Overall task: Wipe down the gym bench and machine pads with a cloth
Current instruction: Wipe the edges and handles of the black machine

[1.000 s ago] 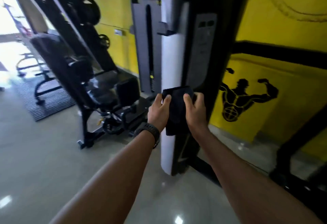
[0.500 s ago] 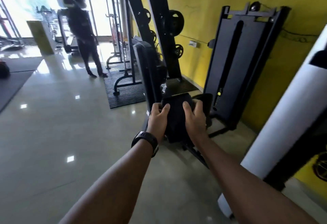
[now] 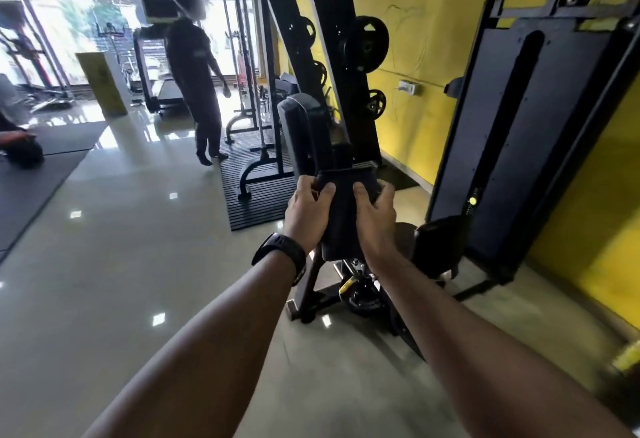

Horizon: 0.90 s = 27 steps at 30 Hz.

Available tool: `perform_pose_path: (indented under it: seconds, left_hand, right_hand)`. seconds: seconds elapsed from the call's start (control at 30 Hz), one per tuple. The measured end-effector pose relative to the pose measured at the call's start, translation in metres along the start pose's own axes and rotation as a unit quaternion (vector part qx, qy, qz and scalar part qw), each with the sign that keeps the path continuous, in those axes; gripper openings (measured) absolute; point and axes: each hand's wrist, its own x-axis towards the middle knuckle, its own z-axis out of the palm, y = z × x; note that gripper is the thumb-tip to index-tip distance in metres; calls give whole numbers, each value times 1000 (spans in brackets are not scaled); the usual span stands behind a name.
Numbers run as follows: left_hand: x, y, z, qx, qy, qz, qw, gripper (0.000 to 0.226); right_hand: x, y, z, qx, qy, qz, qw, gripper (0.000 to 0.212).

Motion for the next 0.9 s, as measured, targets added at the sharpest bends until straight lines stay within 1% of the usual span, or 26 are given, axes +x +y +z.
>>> perform_pose_path:
  seconds: [0.13, 0.27, 0.33, 0.43, 0.53, 0.67, 0.73, 0.83, 0.9]
  left_hand:
    - [68, -4, 29, 54, -13, 23, 998, 27]
    - [130, -17, 66, 126, -33, 49, 990, 25]
    - [158, -21, 81, 155, -33, 71, 985, 25]
    - [203, -28, 100, 204, -24, 130, 970, 27]
    - [251, -33, 107, 265, -4, 193, 945, 31]
    - [334, -49, 108, 328, 5, 242, 913, 34]
    - [366, -46, 109, 350, 26, 269, 897, 34]
    - [409, -46, 108, 410, 49, 318, 854, 35]
    - [437, -44, 107, 460, 44, 313, 830, 42]
  right_hand:
    - [70, 16, 13, 0, 12, 22, 1000, 34]
    - [136, 46, 20, -2, 41, 47, 998, 35]
    - [166, 58, 25, 29, 43, 63, 997, 36]
    - [214, 76, 40, 70, 49, 81, 993, 33]
    - [262, 87, 64, 93, 45, 69, 992, 30]
    - [329, 92, 103, 109, 42, 73, 990, 31]
    - [358, 93, 118, 125, 36, 78, 988, 31]
    - [397, 93, 137, 175, 25, 97, 979, 29]
    - [420, 94, 149, 210, 11, 108, 972, 28]
